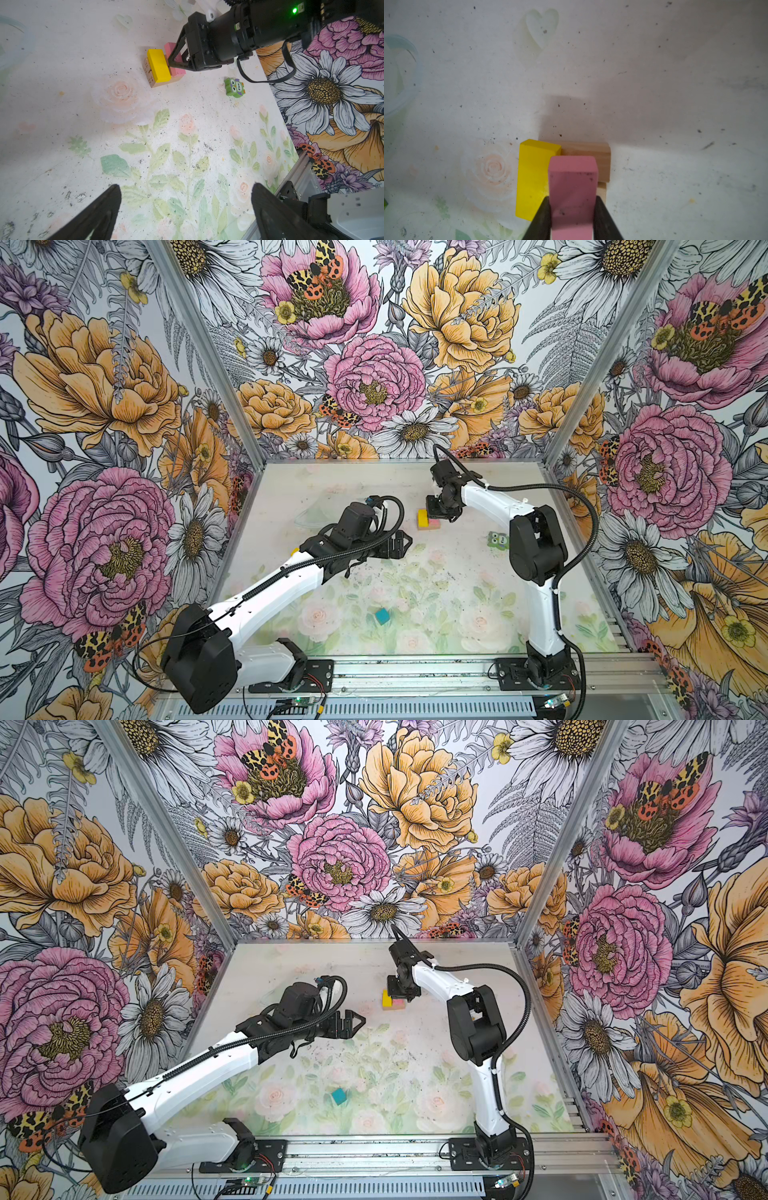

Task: Build the wood block tower
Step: 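Set the pink block beside the yellow block and open the right gripper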

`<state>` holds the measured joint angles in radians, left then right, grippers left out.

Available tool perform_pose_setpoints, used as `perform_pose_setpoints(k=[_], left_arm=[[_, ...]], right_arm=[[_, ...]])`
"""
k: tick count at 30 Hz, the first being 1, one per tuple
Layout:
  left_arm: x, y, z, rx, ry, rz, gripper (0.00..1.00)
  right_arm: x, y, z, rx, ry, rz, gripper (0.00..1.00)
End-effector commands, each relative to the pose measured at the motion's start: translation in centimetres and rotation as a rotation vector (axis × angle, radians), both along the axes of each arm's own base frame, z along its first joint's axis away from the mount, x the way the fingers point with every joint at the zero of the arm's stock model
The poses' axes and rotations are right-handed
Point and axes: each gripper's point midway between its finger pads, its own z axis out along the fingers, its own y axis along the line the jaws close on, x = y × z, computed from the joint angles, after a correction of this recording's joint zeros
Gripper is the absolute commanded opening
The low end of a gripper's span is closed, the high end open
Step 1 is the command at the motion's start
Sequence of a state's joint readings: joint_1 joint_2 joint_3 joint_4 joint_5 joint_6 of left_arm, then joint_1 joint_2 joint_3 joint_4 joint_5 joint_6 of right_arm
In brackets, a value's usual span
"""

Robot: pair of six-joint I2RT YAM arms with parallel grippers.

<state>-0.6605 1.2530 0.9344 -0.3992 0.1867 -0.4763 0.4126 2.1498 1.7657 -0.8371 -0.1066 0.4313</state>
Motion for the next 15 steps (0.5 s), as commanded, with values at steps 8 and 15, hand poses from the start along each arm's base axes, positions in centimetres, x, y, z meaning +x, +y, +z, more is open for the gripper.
perform_pose_setpoints(k=[8, 15], left_arm=[[0.53, -0.38, 1.78, -0.05, -0.025, 0.002, 0.99], [0.56, -0.37, 1.8, -0.051, -0.026, 0.003, 0.99]], right_arm=[[0.38, -0.35, -0.61, -0.015, 0.014, -0.001, 0.33], [0.48, -0.45, -0.1, -0.017, 0.0, -0.002, 0.45]])
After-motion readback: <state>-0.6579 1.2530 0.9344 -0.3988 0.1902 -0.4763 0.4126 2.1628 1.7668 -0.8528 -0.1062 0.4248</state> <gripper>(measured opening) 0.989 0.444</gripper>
